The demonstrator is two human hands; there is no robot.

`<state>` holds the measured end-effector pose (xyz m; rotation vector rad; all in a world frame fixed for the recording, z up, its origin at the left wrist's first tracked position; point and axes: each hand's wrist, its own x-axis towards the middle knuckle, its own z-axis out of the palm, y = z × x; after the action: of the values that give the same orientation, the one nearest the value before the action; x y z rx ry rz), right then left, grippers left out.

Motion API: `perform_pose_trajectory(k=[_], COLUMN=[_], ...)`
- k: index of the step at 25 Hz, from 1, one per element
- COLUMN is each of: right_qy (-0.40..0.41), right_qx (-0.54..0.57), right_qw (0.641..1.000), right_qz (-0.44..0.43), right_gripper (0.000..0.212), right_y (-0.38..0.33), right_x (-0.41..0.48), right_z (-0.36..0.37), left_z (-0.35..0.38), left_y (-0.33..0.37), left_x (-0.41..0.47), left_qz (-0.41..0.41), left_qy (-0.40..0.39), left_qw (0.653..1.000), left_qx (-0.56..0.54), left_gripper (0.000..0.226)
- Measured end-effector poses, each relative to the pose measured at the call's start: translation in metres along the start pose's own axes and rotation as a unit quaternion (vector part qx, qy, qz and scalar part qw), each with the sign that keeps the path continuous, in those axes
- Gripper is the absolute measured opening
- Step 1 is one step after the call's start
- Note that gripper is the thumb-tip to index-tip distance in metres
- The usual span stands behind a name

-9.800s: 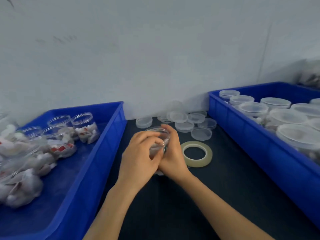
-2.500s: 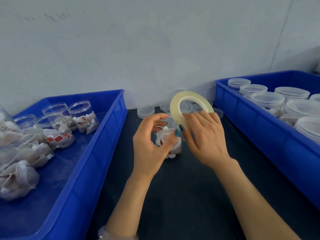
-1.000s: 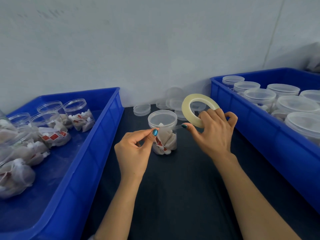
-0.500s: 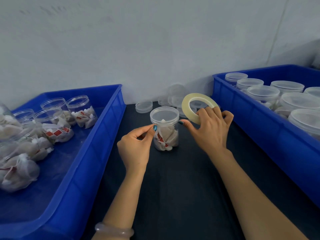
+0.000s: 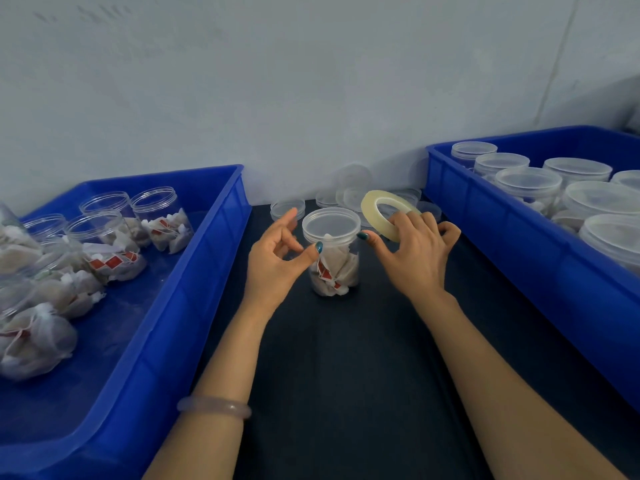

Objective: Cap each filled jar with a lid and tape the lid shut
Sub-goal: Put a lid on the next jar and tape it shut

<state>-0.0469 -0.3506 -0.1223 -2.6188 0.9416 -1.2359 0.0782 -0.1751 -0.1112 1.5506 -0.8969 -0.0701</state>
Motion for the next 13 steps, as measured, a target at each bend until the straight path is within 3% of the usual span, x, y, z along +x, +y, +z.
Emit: perform_pose_trajectory(k=[3, 10, 13], right_qy=[0.002, 0.01, 0.016], right_qx=[0.024, 0.061, 0.065], right_qw=[1.0, 0.998, 0.998], right_qz=[0.004, 0.007, 0.007], right_gripper=[0.07, 0.063, 0.066], right_y=[0.001, 0.002, 0.0], right_x=[0.001, 0.001, 0.001], right_z=[0.003, 0.004, 0.003], left_z=[-0.004, -0.002, 0.003], left_y=[-0.004, -0.03, -0.031], left_x=[0.012, 0.016, 0.013], left_qz=[-0.02, -0.091, -0.1], left_qy=[-0.053, 0.027, 0.067], left_qw=[0.996, 0.989, 0.982], left_qx=[-0.074, -0.11, -0.147], left_gripper=[0.03, 0.038, 0.029])
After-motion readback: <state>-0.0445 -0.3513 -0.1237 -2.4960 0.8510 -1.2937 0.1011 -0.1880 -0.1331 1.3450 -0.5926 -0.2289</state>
